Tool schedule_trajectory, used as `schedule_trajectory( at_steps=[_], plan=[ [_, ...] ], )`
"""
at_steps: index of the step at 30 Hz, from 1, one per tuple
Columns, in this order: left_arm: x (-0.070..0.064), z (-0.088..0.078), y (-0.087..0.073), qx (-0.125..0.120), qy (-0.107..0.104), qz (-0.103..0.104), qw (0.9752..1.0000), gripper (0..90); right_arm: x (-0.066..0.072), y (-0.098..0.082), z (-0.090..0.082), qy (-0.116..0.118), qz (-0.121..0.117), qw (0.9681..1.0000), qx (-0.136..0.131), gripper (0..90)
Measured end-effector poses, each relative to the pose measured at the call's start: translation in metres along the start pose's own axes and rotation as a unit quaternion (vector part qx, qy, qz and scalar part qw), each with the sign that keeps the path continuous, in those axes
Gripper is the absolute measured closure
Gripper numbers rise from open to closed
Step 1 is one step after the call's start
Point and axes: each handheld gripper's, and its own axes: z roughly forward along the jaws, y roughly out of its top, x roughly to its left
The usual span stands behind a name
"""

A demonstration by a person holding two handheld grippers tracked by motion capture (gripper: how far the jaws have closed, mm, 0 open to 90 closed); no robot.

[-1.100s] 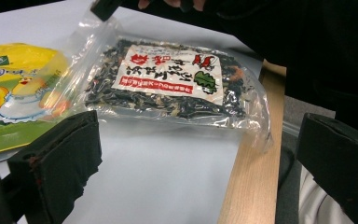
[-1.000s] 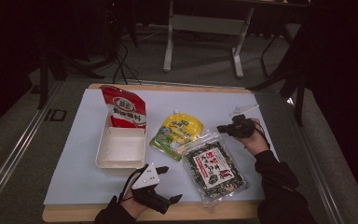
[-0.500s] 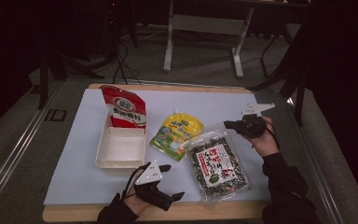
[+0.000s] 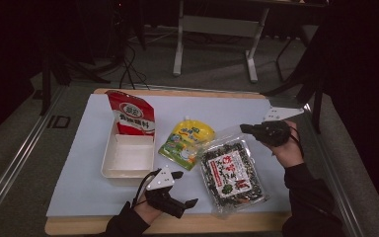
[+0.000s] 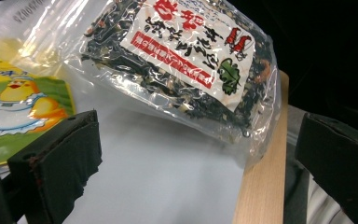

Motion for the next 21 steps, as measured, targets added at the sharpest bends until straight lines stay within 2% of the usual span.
schedule_trajectory(
  at_steps=[7, 12, 17, 21],
  plan=[
    [0.003, 0.012, 0.009, -0.003, 0.025, -0.003, 0.9997, 1.6, 0.014, 0.013, -0.012, 0.002, -0.025, 0.9995, -0.018, 90.0],
    [0.009, 0.019, 0.011, -0.007, 0.017, -0.010, 0.9998, 1.6, 0.024, 0.020, -0.021, 0.004, -0.040, 0.9988, -0.028, 90.0],
    [0.019, 0.036, 0.011, 0.002, 0.015, -0.026, 0.9995, 1.6, 0.039, 0.030, -0.033, 0.008, -0.068, 0.9967, -0.045, 90.0],
    [0.028, 0.045, 0.011, 0.003, -0.005, -0.046, 0.9989, 6.1, 0.048, 0.037, -0.039, 0.013, -0.081, 0.9951, -0.056, 90.0]
  ],
)
